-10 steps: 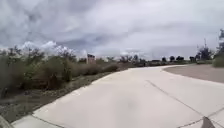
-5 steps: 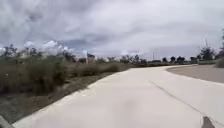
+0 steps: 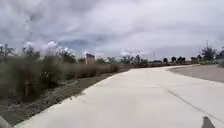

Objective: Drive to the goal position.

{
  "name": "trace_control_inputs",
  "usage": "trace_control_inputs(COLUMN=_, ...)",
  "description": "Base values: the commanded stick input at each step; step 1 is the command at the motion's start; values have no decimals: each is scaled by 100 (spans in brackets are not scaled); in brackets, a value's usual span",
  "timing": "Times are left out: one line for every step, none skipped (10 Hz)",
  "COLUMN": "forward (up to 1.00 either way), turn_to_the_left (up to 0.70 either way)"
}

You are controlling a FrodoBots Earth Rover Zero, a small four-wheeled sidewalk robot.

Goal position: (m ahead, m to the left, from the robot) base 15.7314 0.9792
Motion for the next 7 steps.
trace_control_inputs(forward=85, turn_to_the_left=-17)
trace_control_inputs(forward=85, turn_to_the_left=0)
trace_control_inputs(forward=85, turn_to_the_left=0)
trace_control_inputs(forward=85, turn_to_the_left=0)
trace_control_inputs(forward=85, turn_to_the_left=0)
trace_control_inputs(forward=85, turn_to_the_left=0)
trace_control_inputs(forward=85, turn_to_the_left=0)
